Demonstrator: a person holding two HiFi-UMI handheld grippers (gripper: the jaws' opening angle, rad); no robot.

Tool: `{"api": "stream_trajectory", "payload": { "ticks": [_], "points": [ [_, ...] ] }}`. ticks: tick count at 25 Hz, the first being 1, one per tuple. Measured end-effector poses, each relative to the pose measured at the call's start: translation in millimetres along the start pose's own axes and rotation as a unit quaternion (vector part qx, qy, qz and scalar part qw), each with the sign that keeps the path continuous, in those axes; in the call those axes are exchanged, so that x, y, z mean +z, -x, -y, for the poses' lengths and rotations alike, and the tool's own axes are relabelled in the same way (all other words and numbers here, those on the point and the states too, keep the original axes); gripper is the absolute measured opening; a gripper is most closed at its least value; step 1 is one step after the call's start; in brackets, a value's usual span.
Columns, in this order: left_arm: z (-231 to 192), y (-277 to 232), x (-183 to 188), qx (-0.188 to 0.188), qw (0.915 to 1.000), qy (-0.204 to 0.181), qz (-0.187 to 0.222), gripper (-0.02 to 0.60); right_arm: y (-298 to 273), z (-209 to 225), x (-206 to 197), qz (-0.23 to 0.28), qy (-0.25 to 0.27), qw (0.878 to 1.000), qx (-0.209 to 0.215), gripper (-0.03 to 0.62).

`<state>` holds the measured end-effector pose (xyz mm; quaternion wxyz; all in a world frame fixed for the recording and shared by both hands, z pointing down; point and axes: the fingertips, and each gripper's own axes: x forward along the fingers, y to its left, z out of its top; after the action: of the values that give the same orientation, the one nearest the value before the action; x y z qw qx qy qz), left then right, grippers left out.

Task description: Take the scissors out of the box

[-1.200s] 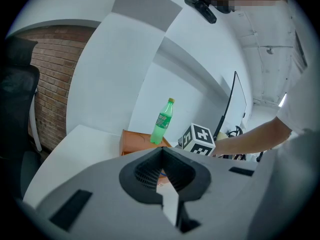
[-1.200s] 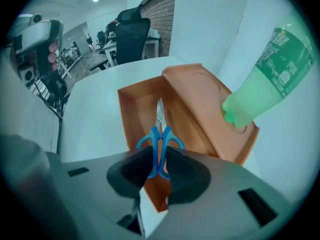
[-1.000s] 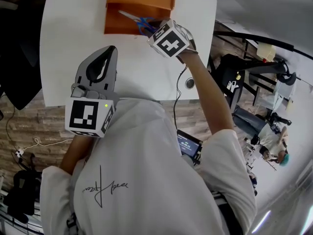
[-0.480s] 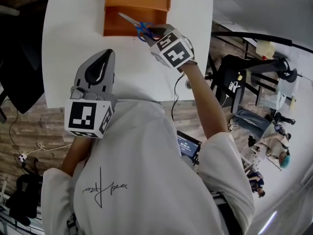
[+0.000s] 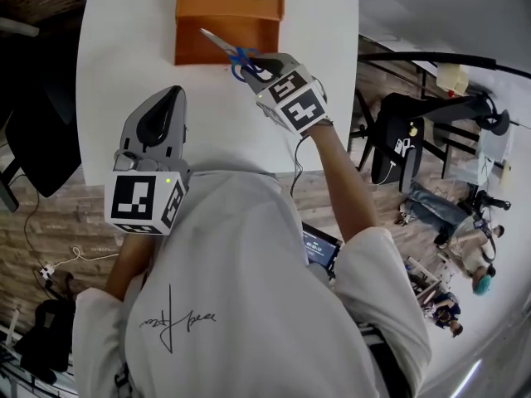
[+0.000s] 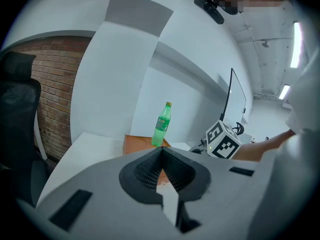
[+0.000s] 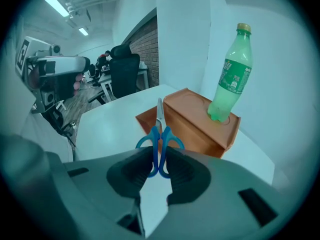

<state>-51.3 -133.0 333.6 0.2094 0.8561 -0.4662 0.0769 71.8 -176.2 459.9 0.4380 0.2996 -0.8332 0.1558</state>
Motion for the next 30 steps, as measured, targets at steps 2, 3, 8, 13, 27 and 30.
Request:
{"api": "stream_trajectory", "payload": {
  "ticks": [2,3,8,13,27,30],
  "points": [
    [1.0,1.2,1.4,0.002,1.0,-0.003,0.001,-0.003,3.2,-3.5,0.4,0.01,-0.006,1.0,0.0,0.092],
    [1.9,1.7,2.5,0.003,1.0,-0.005,0.001,-0.003,5.7,-5.0,0.5,0.014,-0.009,1.0,0.0,0.092],
    [5.7,4.0,4.9,0.002,0.9999,-0.01,0.003,-0.003,16.9,-10.2,3.2,0.038,-0.022,0.999,-0.004,0.092],
    [14.6,2.5,2.3,0.002,1.0,-0.009,0.0,-0.003,32.8,-11.6,4.2,0.064,-0.035,0.997,-0.009,0.092],
    [27.9,1.0,7.3,-0.009,0.9998,-0.018,0.008,-0.003,72.6,-24.3,19.2,0.137,-0.06,0.988,-0.025,0.094],
    [29.3,0.0,7.3,-0.01,0.9997,-0.019,0.008,-0.003,80.6,-25.4,22.5,0.151,-0.066,0.986,-0.027,0.094]
  ]
}}
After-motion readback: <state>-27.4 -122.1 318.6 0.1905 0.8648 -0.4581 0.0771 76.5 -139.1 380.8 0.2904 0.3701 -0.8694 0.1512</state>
